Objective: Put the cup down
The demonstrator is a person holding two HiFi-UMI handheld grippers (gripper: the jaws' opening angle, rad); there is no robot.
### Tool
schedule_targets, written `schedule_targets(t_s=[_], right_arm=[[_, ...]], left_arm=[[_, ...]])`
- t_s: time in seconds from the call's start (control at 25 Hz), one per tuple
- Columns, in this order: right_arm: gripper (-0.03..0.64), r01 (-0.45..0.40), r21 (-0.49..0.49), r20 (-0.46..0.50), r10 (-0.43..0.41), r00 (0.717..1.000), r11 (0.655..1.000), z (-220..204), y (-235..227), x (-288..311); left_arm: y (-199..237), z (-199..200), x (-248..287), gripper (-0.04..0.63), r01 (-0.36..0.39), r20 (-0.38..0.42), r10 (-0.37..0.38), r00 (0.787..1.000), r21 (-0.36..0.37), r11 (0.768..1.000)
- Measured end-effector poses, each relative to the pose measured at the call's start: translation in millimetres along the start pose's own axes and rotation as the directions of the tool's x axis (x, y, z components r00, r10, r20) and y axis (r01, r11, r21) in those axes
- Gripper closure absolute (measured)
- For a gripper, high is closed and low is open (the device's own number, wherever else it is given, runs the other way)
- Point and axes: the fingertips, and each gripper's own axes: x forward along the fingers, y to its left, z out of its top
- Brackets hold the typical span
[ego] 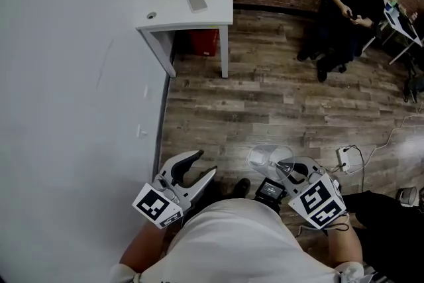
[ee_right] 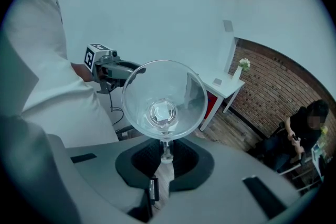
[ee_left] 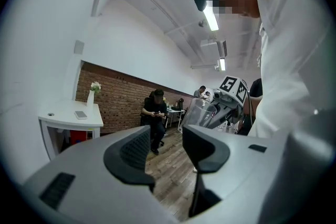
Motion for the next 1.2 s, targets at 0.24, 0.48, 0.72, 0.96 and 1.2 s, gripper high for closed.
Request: schedule_targets(t_s=[0.24, 0.48, 0.72, 0.96, 1.2], right_arm=[[0.588, 0.007, -0.002, -0.019, -0.007, 1.0, 1.0, 15.7, 5.7, 11.0], [0.589, 0.016, -0.007, -0.038, -0.017, 0.999, 1.0, 34.3, 15.5, 29.3], [0.591, 0.004, 0.004, -0.036, -0.003, 0.999, 1.0, 64.6, 29.5, 49.6], [0.591, -0.009, 0.011, -0.033, 0.01, 0.999, 1.0, 92.0, 44.7, 71.2], [0.591, -0.017, 0.013, -0.033, 0.018, 0.999, 1.0, 110.9, 52.6, 85.4]], left_arm=[[18.0, -1.7, -13.8, 0.414, 0.003, -0.007, -0.003, 1.0, -0.025, 1.0], [40.6, -7.3, -34.7, 0.414, 0.001, -0.014, -0.001, 1.0, -0.034, 0.999], [66.6, -7.5, -55.3, 0.414, 0.012, -0.013, -0.013, 1.0, -0.039, 0.999], [91.6, -11.7, -73.0, 0.414, 0.027, -0.005, -0.028, 1.0, -0.039, 0.999], [109.6, -16.8, -84.5, 0.414, 0.028, 0.004, -0.028, 1.0, -0.049, 0.998]])
